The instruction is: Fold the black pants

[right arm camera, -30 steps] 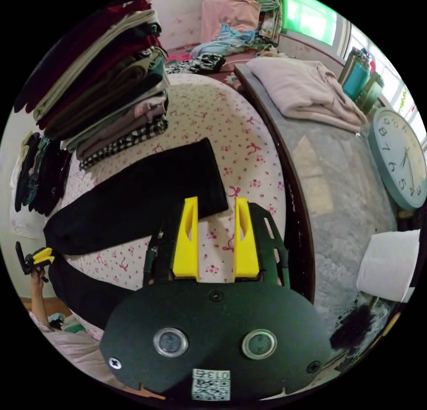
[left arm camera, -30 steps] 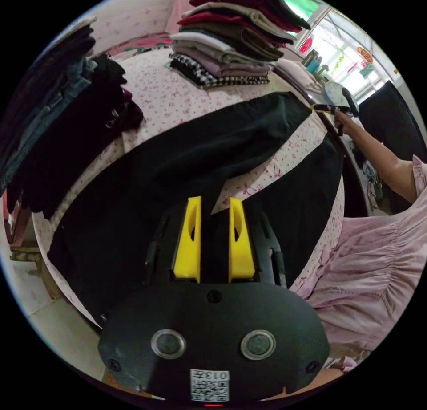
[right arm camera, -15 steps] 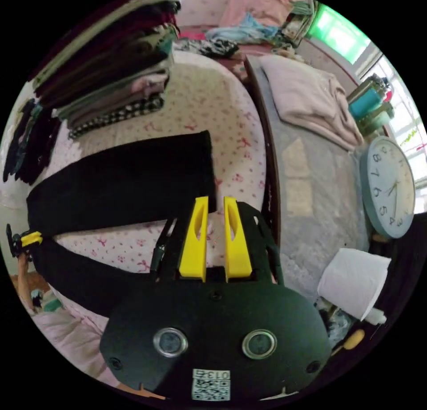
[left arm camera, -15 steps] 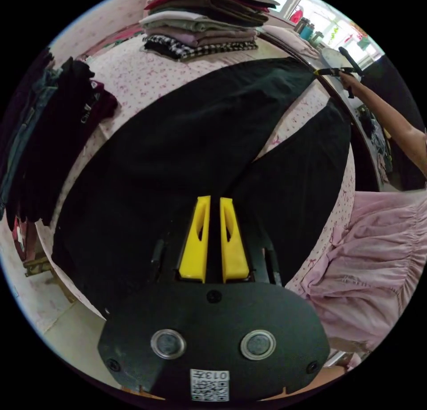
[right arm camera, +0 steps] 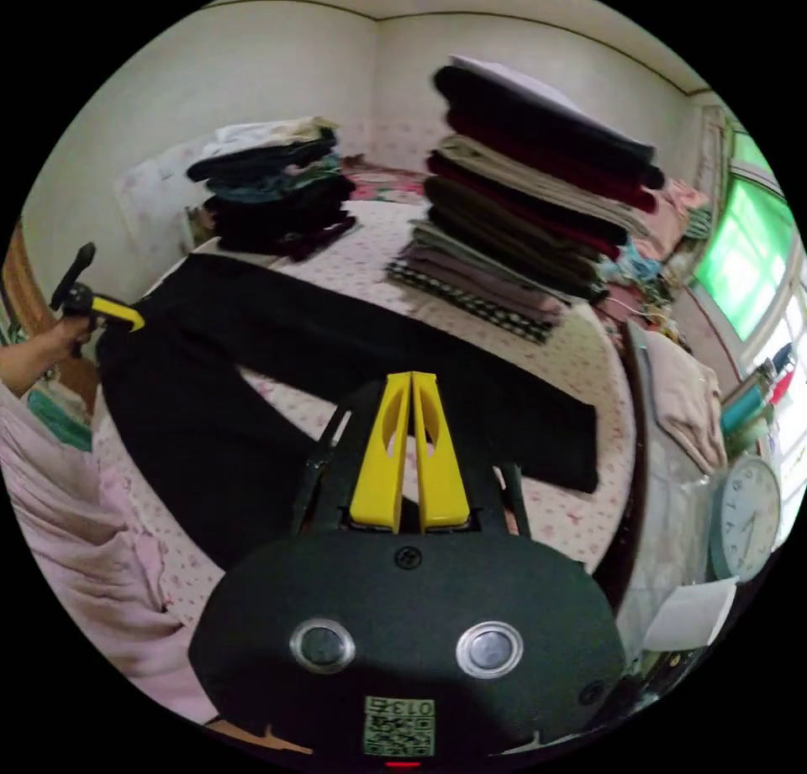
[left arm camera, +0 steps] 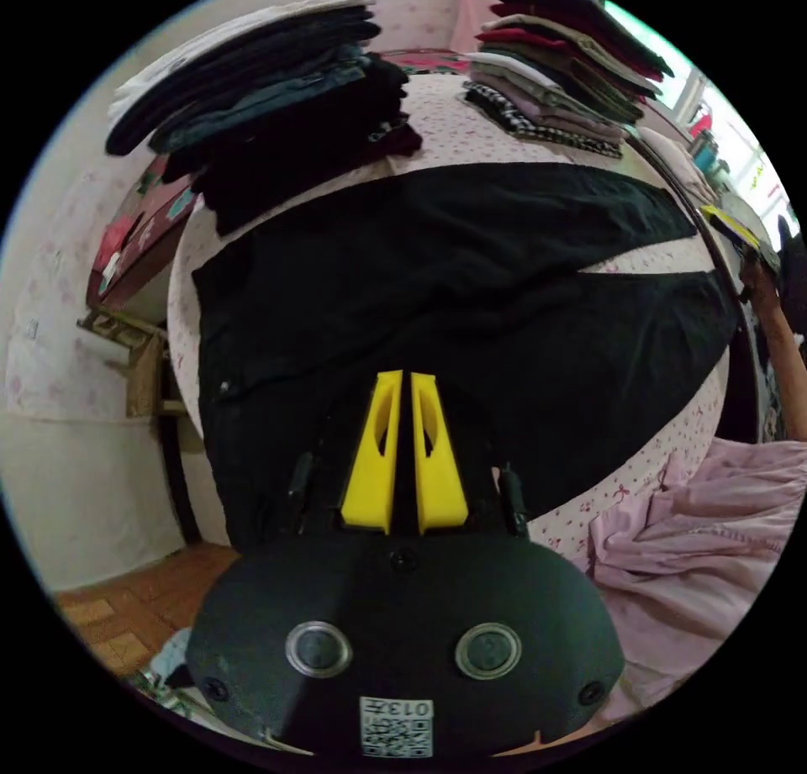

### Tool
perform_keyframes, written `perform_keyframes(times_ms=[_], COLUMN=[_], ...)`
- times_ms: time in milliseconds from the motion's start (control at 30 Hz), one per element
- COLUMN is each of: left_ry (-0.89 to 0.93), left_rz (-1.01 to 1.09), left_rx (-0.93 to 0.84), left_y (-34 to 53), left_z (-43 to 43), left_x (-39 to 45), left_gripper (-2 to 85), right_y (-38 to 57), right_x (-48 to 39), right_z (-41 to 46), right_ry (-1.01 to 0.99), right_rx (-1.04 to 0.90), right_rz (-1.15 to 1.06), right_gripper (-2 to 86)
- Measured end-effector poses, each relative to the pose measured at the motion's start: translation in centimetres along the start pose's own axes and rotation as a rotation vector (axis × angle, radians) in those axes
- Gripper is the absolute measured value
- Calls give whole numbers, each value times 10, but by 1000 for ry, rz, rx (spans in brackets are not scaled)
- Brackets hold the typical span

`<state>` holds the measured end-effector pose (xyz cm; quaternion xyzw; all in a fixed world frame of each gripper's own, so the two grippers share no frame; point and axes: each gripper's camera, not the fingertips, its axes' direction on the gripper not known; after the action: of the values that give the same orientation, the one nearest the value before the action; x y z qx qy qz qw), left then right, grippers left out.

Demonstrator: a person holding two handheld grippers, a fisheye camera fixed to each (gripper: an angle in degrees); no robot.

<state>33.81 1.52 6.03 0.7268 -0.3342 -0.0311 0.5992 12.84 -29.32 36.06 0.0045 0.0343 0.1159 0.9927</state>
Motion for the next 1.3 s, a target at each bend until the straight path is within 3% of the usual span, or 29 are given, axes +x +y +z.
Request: perform_keyframes(times_ms=[100, 233, 333, 467, 633, 1033, 1300], left_ry=[-51, -48, 47, 53, 163, 312, 450], left_rz=[-90, -189, -317, -389, -367, -236, -92], left_rx=[-43, -197, -75, 126, 208, 118, 89], left_y=[42, 95, 131, 155, 125, 6, -21], left_z=[11, 45, 33, 4, 18, 120, 149], left_x=[-26, -75, -116, -171, -269, -384, -385], left_gripper=[4, 1, 7, 43, 96, 155, 68], right_y=[-4, -4, -2, -15, -41, -118, -117], right_x=[-92, -177, -225, -259, -320, -462, -505], right_z=[21, 49, 78, 59, 73, 107, 155], right_ry=[-225, -277, -266, -293, -309, -241, -260], right_rx=[-41, -163, -356, -220, -227, -192, -340], right_rz=[-56, -191, -272, -248, -246, -280, -290], right_gripper=[4, 3, 2, 3, 4, 6, 2])
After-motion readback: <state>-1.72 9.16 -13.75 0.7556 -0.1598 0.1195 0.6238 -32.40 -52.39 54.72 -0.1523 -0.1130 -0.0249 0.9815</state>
